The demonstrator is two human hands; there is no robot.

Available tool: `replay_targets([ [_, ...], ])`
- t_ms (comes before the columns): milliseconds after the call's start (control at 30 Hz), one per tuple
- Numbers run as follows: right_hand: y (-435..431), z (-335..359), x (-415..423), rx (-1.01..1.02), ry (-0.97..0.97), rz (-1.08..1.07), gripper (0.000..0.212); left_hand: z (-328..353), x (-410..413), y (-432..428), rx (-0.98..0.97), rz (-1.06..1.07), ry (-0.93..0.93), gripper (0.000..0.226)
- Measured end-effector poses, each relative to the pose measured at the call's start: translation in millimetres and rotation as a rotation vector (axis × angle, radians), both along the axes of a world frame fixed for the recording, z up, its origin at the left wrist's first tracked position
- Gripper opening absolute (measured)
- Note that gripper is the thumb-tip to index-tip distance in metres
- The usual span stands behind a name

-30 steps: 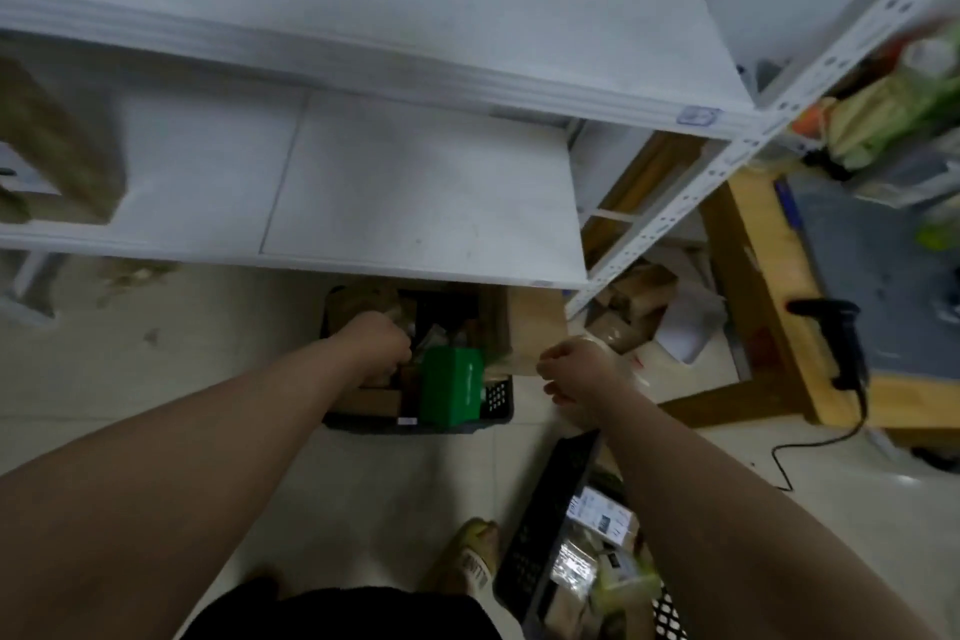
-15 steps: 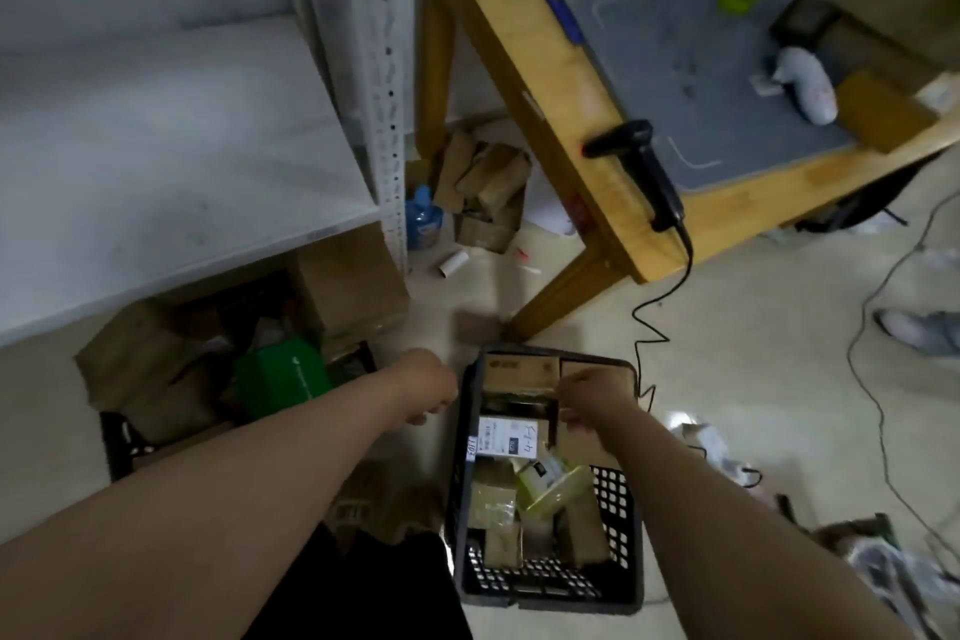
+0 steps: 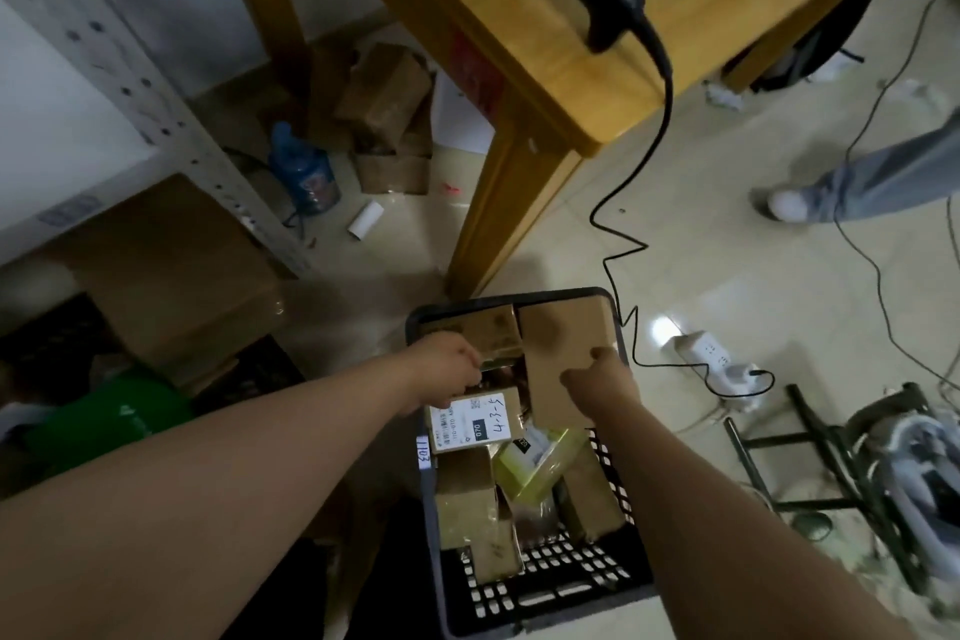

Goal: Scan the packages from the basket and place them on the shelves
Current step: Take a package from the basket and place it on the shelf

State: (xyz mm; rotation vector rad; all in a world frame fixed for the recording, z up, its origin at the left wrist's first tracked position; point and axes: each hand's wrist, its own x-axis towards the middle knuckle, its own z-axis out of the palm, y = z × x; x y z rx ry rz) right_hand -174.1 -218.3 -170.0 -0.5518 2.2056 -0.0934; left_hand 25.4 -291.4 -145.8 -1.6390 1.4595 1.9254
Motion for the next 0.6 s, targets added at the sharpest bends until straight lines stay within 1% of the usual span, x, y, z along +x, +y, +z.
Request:
replay_targets([
  [133,-6,-40,-35,-0.003,0.066,-0.087,0.069,-37,-28,-5,0.018,-0.013,0.045,0.028],
  [233,-8,-69,-49,-0.038,0.027,-0.165,0.078,-65,-37,-9,0.024,-0.032,0.033,0.028],
  [300,-7,-89,-55,-0.064,-0.026,-0.21,0.088,-80,-40,-13,0.029,-0.035,0.021,0.027],
  [367,-6,-96,-53,-0.075,-0.025,-0.235,0.097,-90,-42,-16,0.029,-0.031,0.014,0.024],
  [433,-3,-99,-54,-0.044,0.041,-0.206,0.106,-96,-43,-21,0.02,-0.022,0.004,0.022],
  [467,-2,-99,-54,-0.041,0.045,-0.209,0.113,-99,-42,-23,0.018,-0.019,0.0,0.021],
  [500,-2,-99,-53,-0.054,0.004,-0.236,0.119,-100,-42,-25,0.019,-0.014,-0.006,0.021],
  [567,2,-101,-51,-0.035,-0.04,-0.245,0.122,-100,-43,-29,0.022,-0.001,-0.014,0.019],
  [600,5,-102,-51,0.001,-0.029,-0.222,0.119,-100,-43,-31,0.026,0.004,-0.016,0.018],
])
